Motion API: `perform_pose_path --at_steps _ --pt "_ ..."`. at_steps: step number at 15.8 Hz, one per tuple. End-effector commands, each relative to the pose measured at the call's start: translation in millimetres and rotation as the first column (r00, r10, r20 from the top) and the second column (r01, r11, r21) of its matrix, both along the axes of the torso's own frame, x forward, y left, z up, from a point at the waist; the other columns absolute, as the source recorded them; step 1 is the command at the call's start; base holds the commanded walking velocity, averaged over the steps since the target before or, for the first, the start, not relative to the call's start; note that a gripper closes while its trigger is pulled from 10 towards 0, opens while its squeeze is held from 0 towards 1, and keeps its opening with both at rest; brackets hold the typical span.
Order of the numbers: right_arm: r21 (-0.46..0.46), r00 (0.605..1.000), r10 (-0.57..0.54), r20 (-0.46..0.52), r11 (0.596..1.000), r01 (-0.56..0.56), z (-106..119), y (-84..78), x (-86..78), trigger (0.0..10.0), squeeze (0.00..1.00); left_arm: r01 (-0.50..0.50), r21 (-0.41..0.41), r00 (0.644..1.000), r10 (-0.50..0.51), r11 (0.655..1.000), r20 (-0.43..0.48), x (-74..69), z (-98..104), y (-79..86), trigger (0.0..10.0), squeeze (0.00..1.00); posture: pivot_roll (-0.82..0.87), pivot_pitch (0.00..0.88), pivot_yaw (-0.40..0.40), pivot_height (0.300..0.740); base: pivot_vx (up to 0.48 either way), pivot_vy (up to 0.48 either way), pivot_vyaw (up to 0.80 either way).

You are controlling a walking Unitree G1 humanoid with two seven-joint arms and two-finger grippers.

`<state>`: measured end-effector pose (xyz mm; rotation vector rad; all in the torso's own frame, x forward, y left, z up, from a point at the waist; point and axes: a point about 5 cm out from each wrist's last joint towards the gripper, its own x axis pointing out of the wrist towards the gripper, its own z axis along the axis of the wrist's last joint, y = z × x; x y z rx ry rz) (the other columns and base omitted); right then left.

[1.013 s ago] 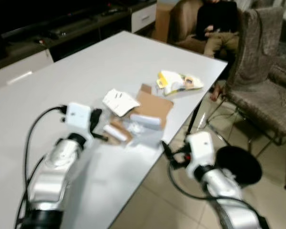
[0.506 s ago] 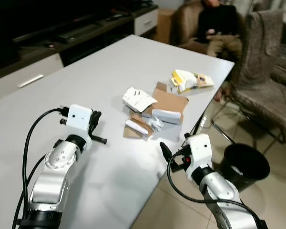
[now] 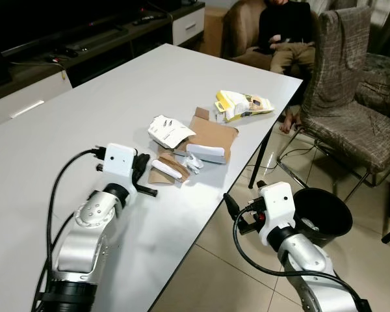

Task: Picking trash to rubbish bin

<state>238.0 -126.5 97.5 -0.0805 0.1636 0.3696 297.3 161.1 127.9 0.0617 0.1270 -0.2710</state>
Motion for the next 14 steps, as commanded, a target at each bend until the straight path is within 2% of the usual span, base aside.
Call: perform_pose_path --at_steps 1,2,5,9,12,14 --pt "-0.013 1.000 0.001 0.021 1.000 -0.001 7.4 -2.8 2.6 10.0 0.00 0.007 -0.058 0.999 -0.009 0.998 -0.038 5.7 -2.1 0.9 10.0 0.00 -0.04 0.000 0.017 0.740 0.000 0.000 0.00" --pt "-0.014 1.000 0.016 0.022 1.000 -0.015 8.7 -4.5 2.0 10.0 0.00 0.038 -0.100 0.996 -0.046 0.994 -0.077 11.7 -6.8 -4.0 10.0 1.00 -0.05 0.000 0.012 0.740 0.000 0.000 0.00" --pt "0.006 0.994 0.107 -0.013 0.994 -0.106 9.4 -7.7 -6.6 10.0 0.00 0.155 -0.137 0.977 -0.172 0.978 -0.123 27.7 -14.3 -18.7 10.0 1.00 -0.07 0.000 0.006 0.740 0.000 0.000 0.00" --pt "-0.010 0.993 0.114 -0.031 0.993 -0.114 10.1 -17.8 -11.0 10.0 0.00 0.259 -0.123 0.948 -0.276 0.958 -0.158 34.8 -18.7 -30.5 10.0 1.00 -0.10 0.001 0.009 0.740 0.000 0.000 0.00" --pt "-0.008 0.990 0.134 -0.047 0.991 -0.135 12.2 -19.4 -15.6 10.0 0.00 0.285 0.035 0.942 -0.273 0.958 -0.194 42.0 -29.7 -27.4 10.0 1.00 -0.11 0.011 0.010 0.740 0.000 0.000 0.00" --pt "-0.006 0.985 0.163 -0.056 0.986 -0.164 13.1 -17.2 -18.6 10.0 0.00 0.258 0.162 0.953 -0.223 0.952 -0.206 44.1 -38.8 -23.3 10.0 1.00 -0.12 0.015 0.009 0.740 0.000 0.000 0.00"
